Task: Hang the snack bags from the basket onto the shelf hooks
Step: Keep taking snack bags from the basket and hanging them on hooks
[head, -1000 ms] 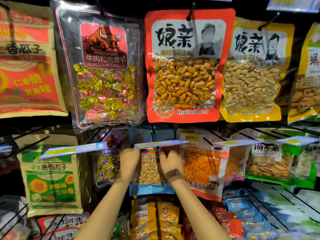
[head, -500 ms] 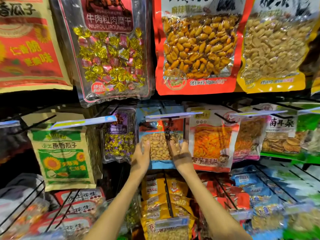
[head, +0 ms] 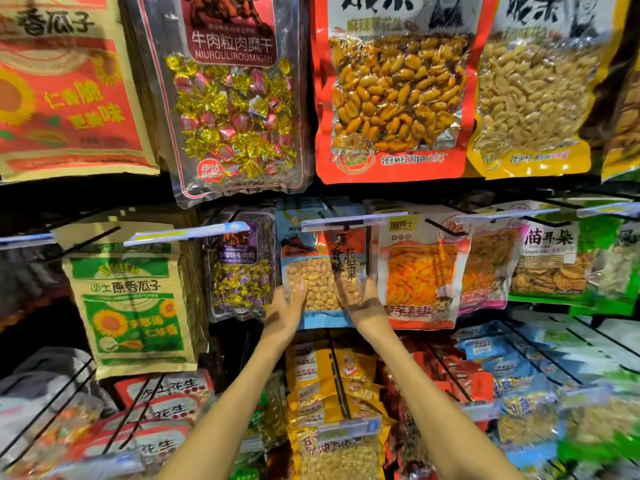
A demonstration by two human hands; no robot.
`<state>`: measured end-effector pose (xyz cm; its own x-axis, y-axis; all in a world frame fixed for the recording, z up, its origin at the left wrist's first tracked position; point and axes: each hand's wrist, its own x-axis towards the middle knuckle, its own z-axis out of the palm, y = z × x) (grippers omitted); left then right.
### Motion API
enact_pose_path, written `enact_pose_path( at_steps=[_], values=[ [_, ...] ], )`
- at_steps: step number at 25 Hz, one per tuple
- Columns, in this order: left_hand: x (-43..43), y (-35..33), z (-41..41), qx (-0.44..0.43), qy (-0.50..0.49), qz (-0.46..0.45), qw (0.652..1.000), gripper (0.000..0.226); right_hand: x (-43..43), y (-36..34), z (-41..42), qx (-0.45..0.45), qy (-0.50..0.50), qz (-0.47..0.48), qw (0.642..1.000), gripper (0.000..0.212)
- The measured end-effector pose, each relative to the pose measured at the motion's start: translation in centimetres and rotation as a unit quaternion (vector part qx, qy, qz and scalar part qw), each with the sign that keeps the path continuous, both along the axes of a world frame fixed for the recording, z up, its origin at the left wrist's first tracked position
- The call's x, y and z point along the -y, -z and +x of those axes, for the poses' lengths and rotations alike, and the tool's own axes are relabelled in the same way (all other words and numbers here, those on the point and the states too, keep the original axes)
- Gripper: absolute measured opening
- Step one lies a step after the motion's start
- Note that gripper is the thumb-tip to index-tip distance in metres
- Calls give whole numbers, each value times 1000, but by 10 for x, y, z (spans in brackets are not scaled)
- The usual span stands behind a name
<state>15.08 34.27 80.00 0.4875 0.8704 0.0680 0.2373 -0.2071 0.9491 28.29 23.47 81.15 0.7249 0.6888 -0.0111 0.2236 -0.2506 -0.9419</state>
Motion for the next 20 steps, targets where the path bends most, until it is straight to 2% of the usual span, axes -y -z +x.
enact_pose_path(
  at_steps=[1, 2, 4, 5, 7, 8, 10, 11, 12, 13, 14, 15, 16, 17, 20],
  values=[
    [1, 5, -2, -5, 6, 2, 1000, 90, 4, 0, -5, -9, -26, 52, 998, 33],
    [3, 7, -4, -9, 10, 14, 1000, 83, 3, -1, -8, -92, -48, 145, 984, 29],
    [5, 7, -4, -8, -5, 29, 1000, 68, -11, 2, -6, -225, -37, 288, 930, 30],
    [5, 4, -4, -6, -12, 30, 999, 66, -15, 2, -5, -233, -16, 304, 924, 31],
    [4, -1, -5, -8, -14, 33, 999, 65, -22, -1, -3, -315, 6, 317, 894, 26],
    [4, -2, -6, -14, -11, 32, 999, 66, -22, -4, -6, -377, -4, 331, 865, 25],
    [6, -1, -9, -22, -1, 32, 999, 66, -17, -7, -7, -429, 12, 360, 828, 23],
    [7, 0, -11, -23, 1, 36, 999, 66, -14, -7, -10, -411, 18, 360, 837, 24],
    [8, 0, -12, -28, 2, 40, 999, 66, -10, -8, -11, -378, 22, 334, 863, 26],
    [8, -1, -13, -38, 2, 46, 998, 66, -7, -10, -12, -305, 22, 280, 910, 30],
    [7, -2, -15, -54, 3, 55, 997, 66, -2, -10, -14, -187, 13, 194, 963, 33],
    [5, -3, -16, -71, 6, 67, 995, 65, 1, -9, -14, -73, -1, 92, 993, 39],
    [3, -4, -18, -89, 12, 76, 993, 65, 4, -8, -14, 34, 7, 18, 999, 47],
    [2, -5, -20, -102, 18, 83, 991, 63, 5, -7, -11, 100, 6, -25, 995, 52],
    [-1, -6, -29, -134, 24, 103, 985, 54, 5, -11, -11, 167, -30, -86, 982, 52]
  ],
)
